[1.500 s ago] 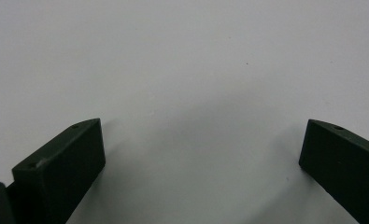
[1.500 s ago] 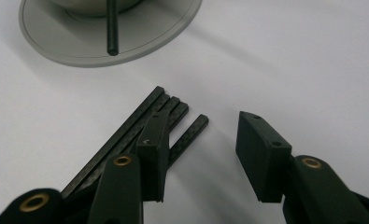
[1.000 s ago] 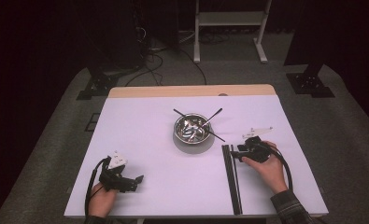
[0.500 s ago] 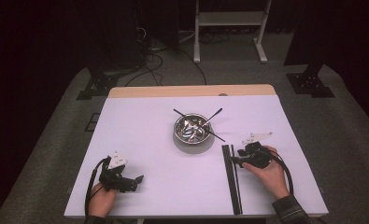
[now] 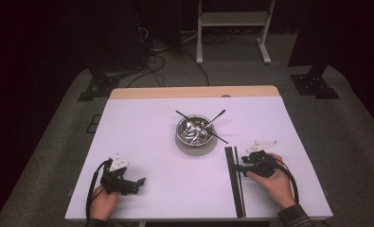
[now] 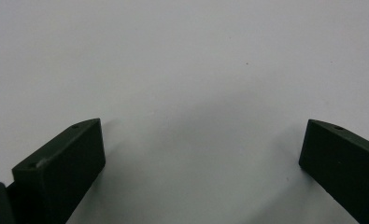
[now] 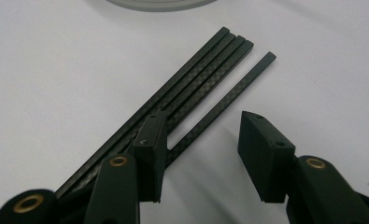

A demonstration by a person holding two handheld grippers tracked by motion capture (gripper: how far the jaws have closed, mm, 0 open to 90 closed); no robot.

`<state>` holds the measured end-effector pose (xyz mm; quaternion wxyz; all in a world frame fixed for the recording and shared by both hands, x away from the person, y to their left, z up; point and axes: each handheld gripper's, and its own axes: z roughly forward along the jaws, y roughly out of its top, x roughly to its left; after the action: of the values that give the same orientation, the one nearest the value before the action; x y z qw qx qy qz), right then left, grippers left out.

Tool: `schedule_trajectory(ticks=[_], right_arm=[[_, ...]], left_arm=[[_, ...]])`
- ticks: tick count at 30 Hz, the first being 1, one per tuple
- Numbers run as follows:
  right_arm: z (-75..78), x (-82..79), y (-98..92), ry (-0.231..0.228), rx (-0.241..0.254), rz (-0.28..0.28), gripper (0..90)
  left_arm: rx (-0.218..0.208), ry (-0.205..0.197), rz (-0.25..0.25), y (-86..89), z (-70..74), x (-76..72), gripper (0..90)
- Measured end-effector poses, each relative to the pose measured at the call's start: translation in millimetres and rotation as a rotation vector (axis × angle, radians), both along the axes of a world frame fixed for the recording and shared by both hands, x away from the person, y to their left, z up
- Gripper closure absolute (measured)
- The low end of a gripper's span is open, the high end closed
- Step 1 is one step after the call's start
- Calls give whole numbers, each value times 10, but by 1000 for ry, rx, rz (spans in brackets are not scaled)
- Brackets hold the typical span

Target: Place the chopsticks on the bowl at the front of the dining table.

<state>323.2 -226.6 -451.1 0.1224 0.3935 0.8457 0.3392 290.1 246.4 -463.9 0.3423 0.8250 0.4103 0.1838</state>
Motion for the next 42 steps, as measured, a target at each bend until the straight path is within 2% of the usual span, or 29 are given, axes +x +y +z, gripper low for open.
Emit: schedule_trajectory(ticks=[22, 35, 42], right_arm=[[-8, -360, -3, -6, -5, 20, 511], [-8, -658, -30, 4, 6, 29, 510], [-5, -725, -25, -11, -22, 35, 522]], left_arm=[[0, 0, 0, 0, 0, 0, 0], [0, 0, 0, 0, 0, 0, 0], [0, 0, 0, 0, 0, 0, 0]])
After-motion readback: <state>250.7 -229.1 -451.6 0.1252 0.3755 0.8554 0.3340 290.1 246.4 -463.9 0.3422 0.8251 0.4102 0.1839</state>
